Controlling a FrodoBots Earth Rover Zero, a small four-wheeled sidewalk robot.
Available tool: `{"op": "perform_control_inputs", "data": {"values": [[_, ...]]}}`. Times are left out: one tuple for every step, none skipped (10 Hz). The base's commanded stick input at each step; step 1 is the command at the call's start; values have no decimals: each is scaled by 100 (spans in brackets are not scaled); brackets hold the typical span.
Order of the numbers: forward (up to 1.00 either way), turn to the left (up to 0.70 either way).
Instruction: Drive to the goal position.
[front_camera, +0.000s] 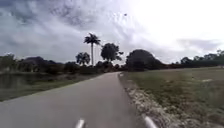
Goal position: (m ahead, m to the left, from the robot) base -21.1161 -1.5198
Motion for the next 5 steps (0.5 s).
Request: {"op": "perform_control_inputs", "data": {"values": [[69,3],[69,3],[69,3],[69,3],[69,3]]}}
